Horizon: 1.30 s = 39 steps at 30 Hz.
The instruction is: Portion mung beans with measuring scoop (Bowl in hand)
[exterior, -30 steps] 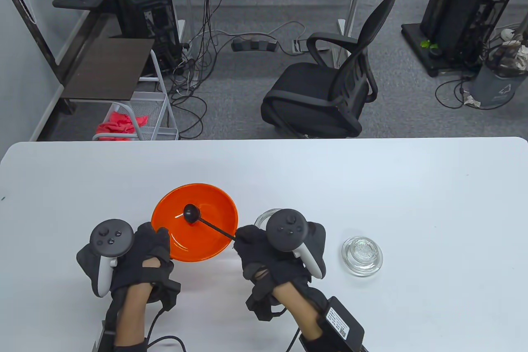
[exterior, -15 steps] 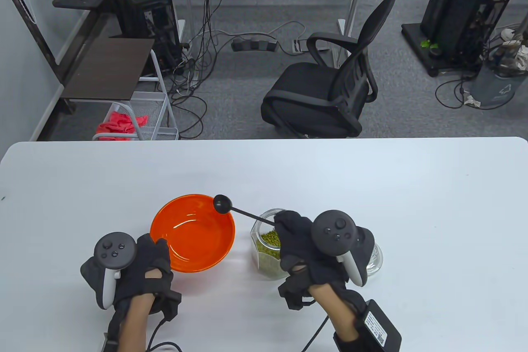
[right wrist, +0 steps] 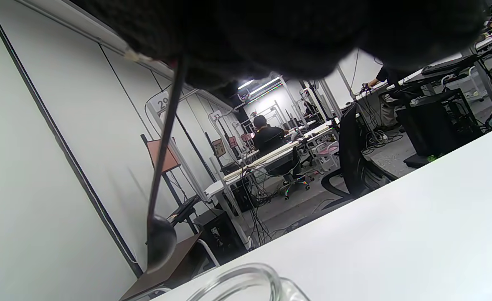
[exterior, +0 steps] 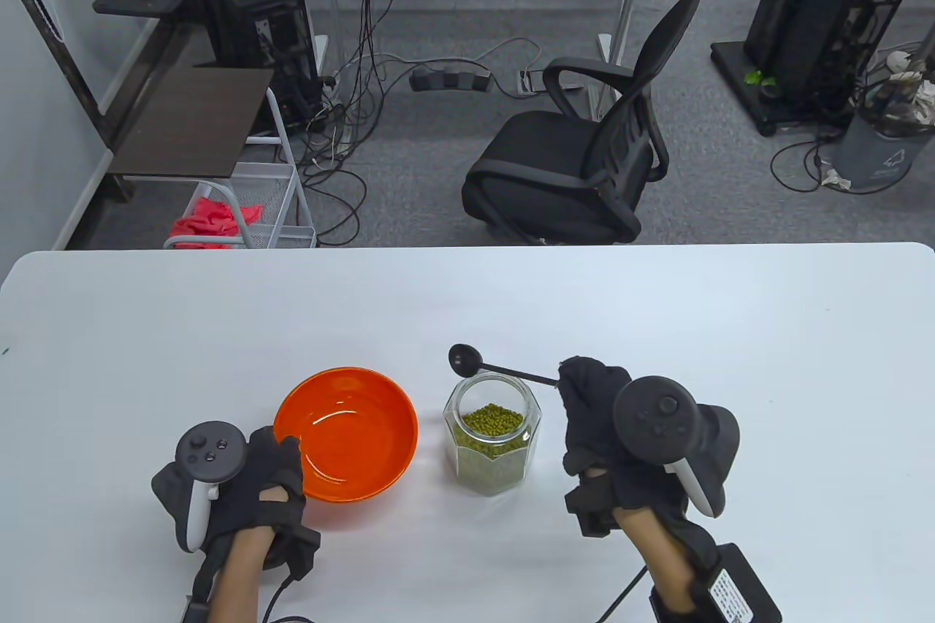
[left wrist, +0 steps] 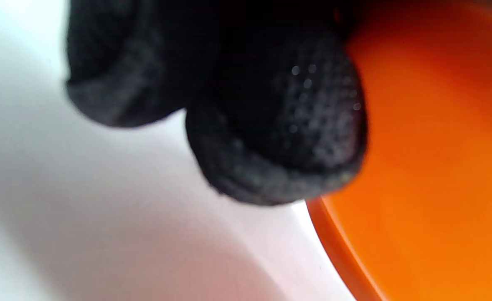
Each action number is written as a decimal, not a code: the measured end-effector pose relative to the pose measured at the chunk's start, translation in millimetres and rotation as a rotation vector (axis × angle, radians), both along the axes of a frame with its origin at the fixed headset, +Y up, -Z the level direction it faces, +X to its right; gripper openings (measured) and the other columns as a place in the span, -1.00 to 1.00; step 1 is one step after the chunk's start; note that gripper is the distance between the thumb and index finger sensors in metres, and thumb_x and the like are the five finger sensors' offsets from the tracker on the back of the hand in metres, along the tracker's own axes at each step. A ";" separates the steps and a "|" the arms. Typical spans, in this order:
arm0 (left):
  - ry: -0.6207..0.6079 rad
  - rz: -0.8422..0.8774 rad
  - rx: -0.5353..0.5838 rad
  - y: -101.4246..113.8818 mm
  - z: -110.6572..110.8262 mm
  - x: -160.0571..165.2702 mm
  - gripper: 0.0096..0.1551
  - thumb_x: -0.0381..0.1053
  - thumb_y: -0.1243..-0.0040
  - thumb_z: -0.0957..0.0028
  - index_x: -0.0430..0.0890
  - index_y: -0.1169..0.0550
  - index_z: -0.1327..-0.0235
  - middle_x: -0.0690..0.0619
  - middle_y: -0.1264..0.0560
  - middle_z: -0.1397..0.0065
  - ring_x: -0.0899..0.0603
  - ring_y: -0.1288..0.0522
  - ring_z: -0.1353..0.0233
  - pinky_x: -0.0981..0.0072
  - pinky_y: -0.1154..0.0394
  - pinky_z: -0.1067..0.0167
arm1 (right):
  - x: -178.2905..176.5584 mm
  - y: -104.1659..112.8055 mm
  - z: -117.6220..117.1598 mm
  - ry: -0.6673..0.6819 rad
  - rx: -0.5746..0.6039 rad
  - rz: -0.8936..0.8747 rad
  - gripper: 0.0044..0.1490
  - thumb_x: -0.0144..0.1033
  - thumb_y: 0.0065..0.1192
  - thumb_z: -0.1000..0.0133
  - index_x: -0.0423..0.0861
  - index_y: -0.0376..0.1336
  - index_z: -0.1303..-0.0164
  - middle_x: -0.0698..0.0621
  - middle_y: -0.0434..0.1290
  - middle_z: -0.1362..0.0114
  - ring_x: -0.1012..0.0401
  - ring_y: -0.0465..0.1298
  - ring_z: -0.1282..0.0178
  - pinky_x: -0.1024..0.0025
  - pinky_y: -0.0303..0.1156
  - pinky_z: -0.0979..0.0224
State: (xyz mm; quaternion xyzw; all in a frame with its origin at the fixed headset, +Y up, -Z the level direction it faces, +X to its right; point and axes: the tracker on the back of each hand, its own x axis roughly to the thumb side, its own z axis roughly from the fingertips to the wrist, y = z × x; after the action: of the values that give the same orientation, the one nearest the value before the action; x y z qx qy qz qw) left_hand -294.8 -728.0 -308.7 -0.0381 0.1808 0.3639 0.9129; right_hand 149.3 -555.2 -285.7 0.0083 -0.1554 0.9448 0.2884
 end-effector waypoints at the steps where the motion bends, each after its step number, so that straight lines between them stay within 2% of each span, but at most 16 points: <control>1: -0.004 0.002 -0.002 -0.8 -0.2 0.9 -0.40 0.19 -0.12 -0.13 -0.14 -0.47 -0.30 0.16 -0.71 0.26 0.18 -0.79 0.55 0.52 -0.75 0.56 | 1.3 1.6 0.3 0.001 -0.003 0.002 -0.53 -0.22 0.34 -0.02 -0.13 0.46 -0.08 -0.06 0.58 0.13 0.26 0.58 0.46 0.04 0.57 0.19; 8: -0.037 -0.019 0.000 -1.9 -1.2 8.6 -0.40 0.20 -0.12 -0.13 -0.14 -0.47 -0.29 0.16 -0.71 0.26 0.18 -0.79 0.55 0.52 -0.75 0.55 | 1.5 7.5 -2.0 0.016 -0.046 0.094 -0.54 -0.20 0.44 0.01 -0.15 0.49 -0.03 -0.06 0.60 0.18 0.26 0.58 0.50 0.04 0.58 0.21; 18: -0.067 -0.023 0.005 -3.3 -1.0 14.4 -0.40 0.20 -0.12 -0.13 -0.14 -0.49 -0.28 0.17 -0.71 0.27 0.18 -0.79 0.55 0.52 -0.75 0.56 | -45.9 -20.9 -29.1 0.041 -0.077 0.362 -0.55 -0.21 0.53 0.07 -0.13 0.53 0.03 -0.06 0.62 0.21 0.25 0.60 0.53 0.04 0.58 0.21; 27: -0.081 -0.021 0.008 -4.4 -1.0 16.3 -0.41 0.21 -0.12 -0.13 -0.13 -0.50 -0.27 0.17 -0.71 0.27 0.18 -0.79 0.56 0.51 -0.75 0.56 | -74.2 -37.0 -39.1 0.070 -0.113 0.513 -0.58 -0.22 0.50 0.07 -0.08 0.56 0.06 -0.06 0.64 0.22 0.23 0.60 0.54 0.05 0.58 0.20; 33: -0.086 -0.028 0.008 -4.4 -0.4 17.8 -0.41 0.21 -0.12 -0.13 -0.13 -0.50 -0.26 0.17 -0.71 0.28 0.18 -0.79 0.56 0.51 -0.75 0.57 | -74.6 -49.2 -47.8 0.132 -0.231 0.408 -0.58 -0.21 0.43 0.05 -0.08 0.55 0.05 -0.04 0.63 0.23 0.26 0.58 0.56 0.07 0.59 0.22; 39: -0.086 -0.021 0.007 -4.5 0.1 18.4 -0.41 0.21 -0.12 -0.13 -0.14 -0.51 -0.25 0.17 -0.71 0.28 0.18 -0.79 0.56 0.52 -0.75 0.57 | -47.7 -64.9 -55.7 0.095 -0.347 0.155 -0.55 -0.18 0.33 0.00 -0.15 0.52 0.04 -0.02 0.62 0.29 0.32 0.55 0.62 0.11 0.60 0.29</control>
State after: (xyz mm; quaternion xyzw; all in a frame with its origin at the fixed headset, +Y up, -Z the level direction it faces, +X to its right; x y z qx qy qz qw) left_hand -276.4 -732.5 -308.6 -0.0486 0.1405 0.3530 0.9237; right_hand 101.6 -620.1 -341.4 0.0151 0.0246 0.9753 0.2188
